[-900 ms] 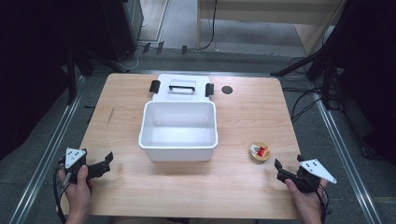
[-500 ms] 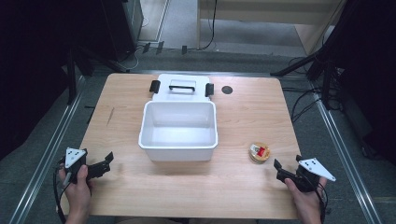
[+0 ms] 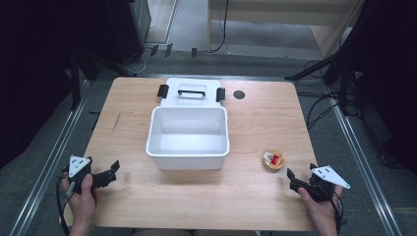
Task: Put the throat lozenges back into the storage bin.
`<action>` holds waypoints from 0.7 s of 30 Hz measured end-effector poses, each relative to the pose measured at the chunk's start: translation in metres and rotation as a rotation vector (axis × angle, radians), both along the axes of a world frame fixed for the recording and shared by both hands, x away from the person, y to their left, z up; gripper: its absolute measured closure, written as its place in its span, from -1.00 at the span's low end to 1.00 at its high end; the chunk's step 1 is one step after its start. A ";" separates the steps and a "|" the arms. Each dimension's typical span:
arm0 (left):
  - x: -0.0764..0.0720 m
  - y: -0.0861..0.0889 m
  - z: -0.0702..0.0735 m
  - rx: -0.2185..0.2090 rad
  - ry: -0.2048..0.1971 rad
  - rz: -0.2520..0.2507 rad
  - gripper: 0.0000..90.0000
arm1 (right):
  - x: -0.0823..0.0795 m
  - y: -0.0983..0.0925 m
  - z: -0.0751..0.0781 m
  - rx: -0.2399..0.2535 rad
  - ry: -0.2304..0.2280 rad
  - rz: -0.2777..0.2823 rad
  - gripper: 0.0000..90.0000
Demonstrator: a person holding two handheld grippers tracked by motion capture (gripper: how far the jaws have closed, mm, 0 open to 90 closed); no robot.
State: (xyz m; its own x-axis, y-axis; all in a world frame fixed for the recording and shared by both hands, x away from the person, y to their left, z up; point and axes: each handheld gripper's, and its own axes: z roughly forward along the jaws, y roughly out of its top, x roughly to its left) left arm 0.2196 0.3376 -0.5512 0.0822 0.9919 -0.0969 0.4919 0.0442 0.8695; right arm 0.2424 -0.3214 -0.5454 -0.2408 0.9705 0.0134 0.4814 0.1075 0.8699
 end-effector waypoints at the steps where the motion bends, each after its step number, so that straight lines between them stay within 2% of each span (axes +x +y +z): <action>1: 0.000 0.000 0.000 -0.002 0.000 0.001 -1.00 | 0.000 0.000 0.000 -0.001 0.002 0.004 -0.69; 17: -0.001 -0.001 0.000 0.008 0.000 0.003 -1.00 | 0.005 -0.001 0.000 0.011 0.052 0.034 -0.68; 21: -0.001 -0.001 0.000 0.007 -0.007 0.009 -1.00 | 0.008 -0.003 0.001 0.035 0.096 0.037 -0.68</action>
State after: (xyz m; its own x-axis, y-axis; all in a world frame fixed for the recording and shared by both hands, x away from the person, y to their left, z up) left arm 0.2182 0.3369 -0.5510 0.0738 0.9932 -0.0898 0.4856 0.0428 0.8731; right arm 0.2503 -0.3243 -0.5442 -0.2723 0.9595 0.0717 0.5593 0.0972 0.8232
